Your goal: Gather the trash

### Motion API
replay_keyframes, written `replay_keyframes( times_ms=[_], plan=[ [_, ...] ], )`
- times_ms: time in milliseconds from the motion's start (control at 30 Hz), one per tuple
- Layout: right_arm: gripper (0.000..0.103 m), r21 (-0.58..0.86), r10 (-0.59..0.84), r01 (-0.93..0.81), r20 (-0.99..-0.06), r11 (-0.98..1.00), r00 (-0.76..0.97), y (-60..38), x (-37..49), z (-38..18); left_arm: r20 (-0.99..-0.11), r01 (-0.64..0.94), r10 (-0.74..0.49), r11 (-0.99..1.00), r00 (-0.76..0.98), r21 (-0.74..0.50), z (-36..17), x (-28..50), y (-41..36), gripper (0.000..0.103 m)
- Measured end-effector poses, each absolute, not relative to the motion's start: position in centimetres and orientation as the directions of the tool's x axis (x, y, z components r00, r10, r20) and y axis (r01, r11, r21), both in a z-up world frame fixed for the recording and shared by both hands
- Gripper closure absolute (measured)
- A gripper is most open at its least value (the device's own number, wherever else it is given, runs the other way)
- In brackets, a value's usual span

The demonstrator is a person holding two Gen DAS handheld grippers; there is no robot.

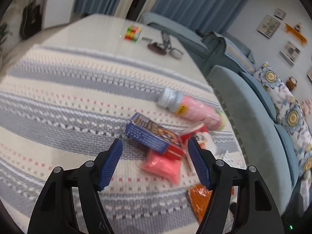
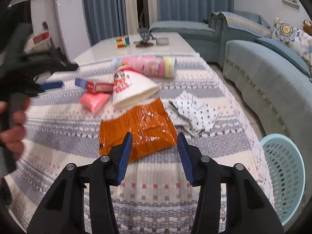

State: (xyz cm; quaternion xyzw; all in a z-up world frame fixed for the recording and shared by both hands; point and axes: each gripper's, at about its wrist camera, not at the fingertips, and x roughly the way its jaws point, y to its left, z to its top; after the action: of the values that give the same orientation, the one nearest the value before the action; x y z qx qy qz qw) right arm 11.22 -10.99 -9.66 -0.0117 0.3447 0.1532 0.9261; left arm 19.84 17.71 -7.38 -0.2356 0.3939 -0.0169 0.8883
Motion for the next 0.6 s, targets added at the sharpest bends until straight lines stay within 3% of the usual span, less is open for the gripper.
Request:
replay_keyframes(
  times_ms=[133, 233, 467, 600],
  plan=[
    [0.059, 0.105, 0.287, -0.291, -0.650, 0.951, 0.704, -11.4, 11.4, -9.9, -0.685, -0.184, -0.247, 0.851, 0.685, -0.491, -9.2, 21.5, 18.3, 0.039],
    [0.059, 0.107, 0.291, -0.295, -0.652, 0.949, 0.700, -11.4, 11.4, -9.9, -0.694, -0.193, -0.276, 0.834, 0.665, -0.517, -10.4, 22.8, 18.4, 0.065],
    [0.059, 0.103, 0.293, -0.303, -0.658, 0.947, 0.694, -11.3, 11.6, -10.0, -0.648, -0.124, -0.350, 0.813, 0.676, -0.569, -9.6, 22.0, 19.5, 0.086],
    [0.059, 0.102, 0.289, -0.298, -0.660, 0.949, 0.693, -11.3, 11.7, -10.1, -0.634, -0.062, -0.399, 0.814, 0.663, -0.577, -7.6, 19.5, 20.6, 0.087]
  ],
)
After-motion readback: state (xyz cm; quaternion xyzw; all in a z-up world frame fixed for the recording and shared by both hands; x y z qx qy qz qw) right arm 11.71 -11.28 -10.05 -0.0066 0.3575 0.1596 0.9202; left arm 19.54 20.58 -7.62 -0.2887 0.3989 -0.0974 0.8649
